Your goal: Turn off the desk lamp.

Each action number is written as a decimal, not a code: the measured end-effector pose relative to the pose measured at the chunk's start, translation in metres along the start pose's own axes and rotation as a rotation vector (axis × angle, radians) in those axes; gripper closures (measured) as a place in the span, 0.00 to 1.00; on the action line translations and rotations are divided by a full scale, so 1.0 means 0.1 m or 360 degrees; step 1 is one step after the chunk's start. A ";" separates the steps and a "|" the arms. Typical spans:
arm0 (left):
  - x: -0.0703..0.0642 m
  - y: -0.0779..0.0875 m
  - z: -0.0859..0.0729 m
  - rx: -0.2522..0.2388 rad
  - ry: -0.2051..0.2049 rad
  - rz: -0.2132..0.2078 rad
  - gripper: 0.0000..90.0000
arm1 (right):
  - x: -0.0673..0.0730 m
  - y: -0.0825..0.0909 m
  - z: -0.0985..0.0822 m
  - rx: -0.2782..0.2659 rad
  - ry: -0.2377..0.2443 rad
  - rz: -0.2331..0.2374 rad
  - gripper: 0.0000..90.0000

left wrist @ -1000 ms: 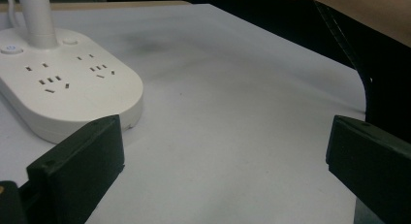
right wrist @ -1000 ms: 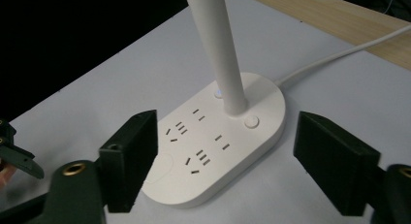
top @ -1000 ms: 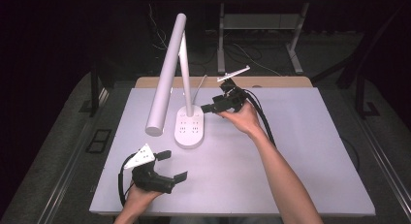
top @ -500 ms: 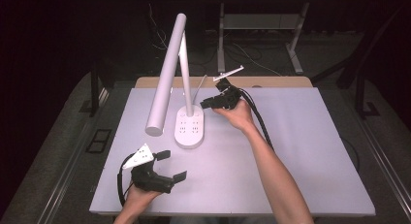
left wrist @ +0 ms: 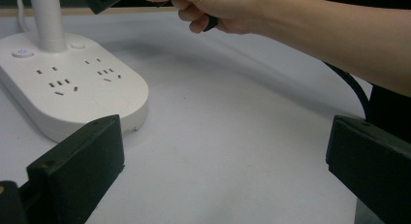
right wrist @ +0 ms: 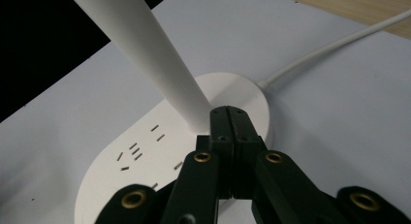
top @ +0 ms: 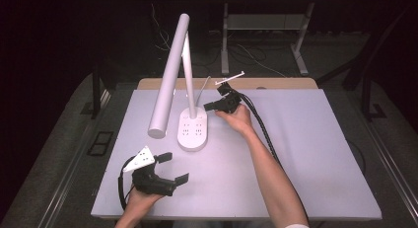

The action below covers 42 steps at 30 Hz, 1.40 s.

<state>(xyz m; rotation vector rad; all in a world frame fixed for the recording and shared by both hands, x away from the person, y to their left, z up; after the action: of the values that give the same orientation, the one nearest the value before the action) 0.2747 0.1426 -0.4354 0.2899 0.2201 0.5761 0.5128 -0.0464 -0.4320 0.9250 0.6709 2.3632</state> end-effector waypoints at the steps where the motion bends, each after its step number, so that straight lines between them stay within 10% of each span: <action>1: 0.00 0.00 0.00 -0.0001 0.0000 -0.0001 0.00 | 0.00 -0.03 -0.01 -0.0001 -0.0013 0.0010 1.00; 42: 0.00 -0.01 0.00 0.0000 0.0001 -0.0001 0.00 | 0.00 -0.35 -0.13 0.0022 -0.0055 -0.0005 1.00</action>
<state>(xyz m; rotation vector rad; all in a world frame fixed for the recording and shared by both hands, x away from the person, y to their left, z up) 0.2749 0.1417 -0.4355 0.2895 0.2206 0.5754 0.5132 -0.0233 -0.4615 0.9677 0.6754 2.3369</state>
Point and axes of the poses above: each handheld gripper's, and its own axes: y roughly backward along the jaws, z roughly out of its top, x roughly to its left, the point moved 5 cm from there along -y, roughly forward along the jaws, and after that the axes turned 8 degrees about -y, right-handed, at the moved point
